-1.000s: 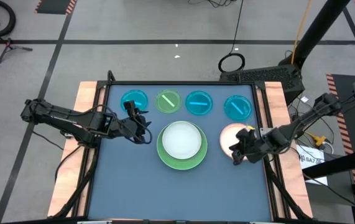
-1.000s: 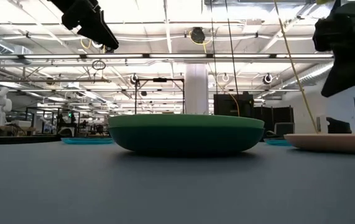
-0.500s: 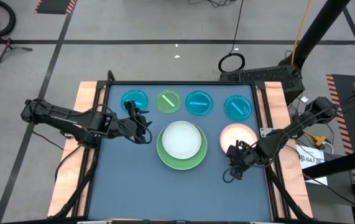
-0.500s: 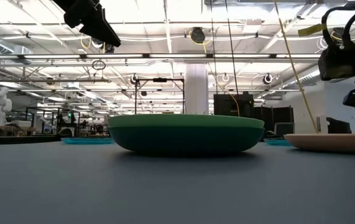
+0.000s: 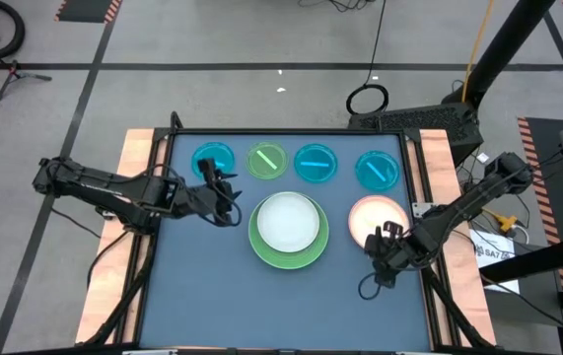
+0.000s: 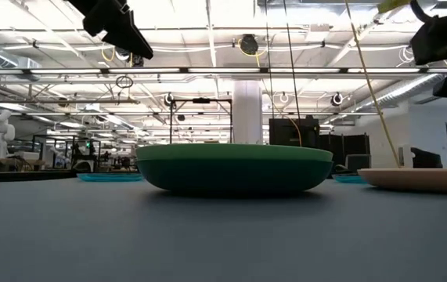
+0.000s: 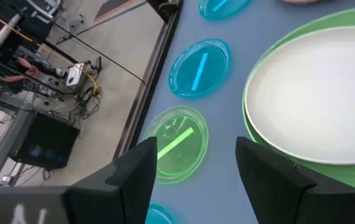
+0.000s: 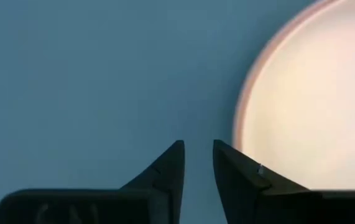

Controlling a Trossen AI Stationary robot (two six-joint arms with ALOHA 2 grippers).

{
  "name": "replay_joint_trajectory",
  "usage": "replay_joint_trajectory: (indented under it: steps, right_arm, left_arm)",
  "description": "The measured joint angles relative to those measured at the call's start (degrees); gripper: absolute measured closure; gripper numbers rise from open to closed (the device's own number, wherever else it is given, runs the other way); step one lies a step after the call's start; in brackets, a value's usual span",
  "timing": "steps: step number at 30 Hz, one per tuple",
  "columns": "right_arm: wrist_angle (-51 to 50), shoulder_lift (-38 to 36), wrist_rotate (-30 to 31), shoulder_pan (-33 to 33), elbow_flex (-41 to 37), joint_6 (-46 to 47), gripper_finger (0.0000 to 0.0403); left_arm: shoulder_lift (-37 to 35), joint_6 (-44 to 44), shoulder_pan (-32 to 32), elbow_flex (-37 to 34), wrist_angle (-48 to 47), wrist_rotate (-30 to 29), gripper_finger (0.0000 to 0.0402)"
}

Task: Stack plastic plates
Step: Remove the light orange plate from the orange plate to the middle left of the table

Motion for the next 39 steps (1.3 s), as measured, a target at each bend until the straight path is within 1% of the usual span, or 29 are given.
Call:
replay_joint_trajectory:
  steps: [3, 7, 11, 21, 30, 36, 39]
  right_arm:
    - [-1.57, 0.04, 2.5, 0.0, -0.86, 0.8, 0.0308]
    - [-1.35, 0.04, 2.62, -0.07, -2.33, 1.33, 0.0278]
    - [1.49, 0.04, 2.39, -0.07, -3.21, 2.85, 0.0262]
    - [3.65, 0.42, 2.32, -0.07, -3.27, 3.95, 0.0259]
    - [4.88, 6.13, -0.52, 1.01, -3.29, 4.15, 0.0259]
    - [2.62, 7.6, -0.14, 1.05, -3.27, 3.97, 0.0259]
    - [1.47, 8.08, 1.37, 1.05, -3.27, 3.91, 0.0259]
  left_arm:
    - [0.01, 0.46, 0.65, 0.0, 1.25, 0.01, 0.0179]
    - [0.02, 0.46, 1.25, 0.0, 1.3, 0.0, 0.0179]
    - [0.02, 0.46, 1.27, 0.0, 1.3, 0.0, 0.0179]
    - [0.0, 0.59, 1.27, 0.0, 1.25, 0.0, 0.0179]
    - [0.02, 0.48, 1.27, 0.0, 1.06, 0.0, 0.0179]
    - [0.0, 0.48, 1.27, 0.0, 1.05, 0.0, 0.0179]
    - [0.01, 0.48, 1.27, 0.0, 1.06, 0.0, 0.0179]
